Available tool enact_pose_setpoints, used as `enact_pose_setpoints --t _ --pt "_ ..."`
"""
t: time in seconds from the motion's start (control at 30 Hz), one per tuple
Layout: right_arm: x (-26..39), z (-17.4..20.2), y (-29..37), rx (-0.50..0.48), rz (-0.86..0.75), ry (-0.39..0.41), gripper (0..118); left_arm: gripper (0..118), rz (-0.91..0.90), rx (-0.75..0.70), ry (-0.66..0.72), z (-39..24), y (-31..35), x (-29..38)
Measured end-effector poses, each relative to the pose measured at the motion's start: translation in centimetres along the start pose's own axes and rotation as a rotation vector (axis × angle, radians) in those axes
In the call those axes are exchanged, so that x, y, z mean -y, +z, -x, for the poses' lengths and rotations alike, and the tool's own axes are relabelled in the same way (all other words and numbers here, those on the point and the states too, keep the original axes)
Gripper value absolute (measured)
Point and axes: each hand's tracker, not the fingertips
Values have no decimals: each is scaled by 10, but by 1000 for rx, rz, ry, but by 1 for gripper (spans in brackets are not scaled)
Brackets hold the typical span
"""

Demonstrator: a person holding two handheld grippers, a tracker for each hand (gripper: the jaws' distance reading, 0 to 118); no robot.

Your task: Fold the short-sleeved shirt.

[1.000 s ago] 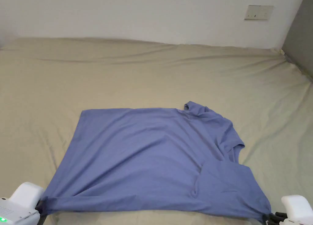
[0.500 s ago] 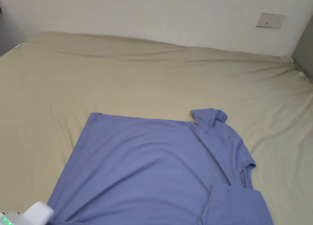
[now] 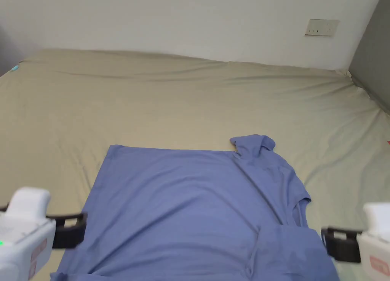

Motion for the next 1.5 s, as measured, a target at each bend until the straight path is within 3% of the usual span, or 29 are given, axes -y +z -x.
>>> enact_pose_setpoints --t 0.13,0.2,0.23,0.27,0.33,0.37,0.5,0.8,0.97,1.13,1.17,1.2,1.23,1.27,1.3,1.33,1.5 --pt "-59 31 64 15 -294 -20 106 108 -291 -26 51 -26 58 -68" --pt "-76 50 87 20 -404 5 104 97 -404 -50 70 -43 86 -90" --pt "-80 60 96 29 -442 21 99 85 -433 -72 69 -52 96 -96" --pt "-81 70 104 34 -478 57 76 59 -465 -87 64 -59 103 -101" --pt "-82 86 111 64 -527 92 8 20 -501 -96 48 -73 116 -106" --pt "-80 93 113 60 -546 112 2 14 -529 -97 37 -80 122 -106" --pt "-77 106 113 49 -535 133 2 0 -571 -133 -80 -102 127 -97" --pt "-68 121 107 80 -538 167 2 0 -506 -71 -100 -115 119 -87" --pt "-61 124 106 54 -511 155 2 0 -334 36 -70 -98 91 -64" --pt "-44 115 104 54 -453 175 2 0 -56 -3 -31 -53 35 3" --pt "-39 111 102 56 -424 175 2 0 6 -9 -12 -41 21 23" --pt "-34 108 100 61 -396 169 2 17 87 -18 -11 -30 10 40" --pt "-29 104 97 68 -376 159 2 39 155 -40 2 -18 -2 59" --pt "-25 95 91 72 -358 149 2 75 214 -55 34 -7 -13 78" --pt "-20 89 87 79 -335 139 2 99 296 -73 59 3 -23 94" --pt "-17 85 83 83 -314 134 2 112 347 -90 82 10 -30 108" --pt "-2 69 63 112 -227 122 2 111 410 -102 121 17 -47 145"
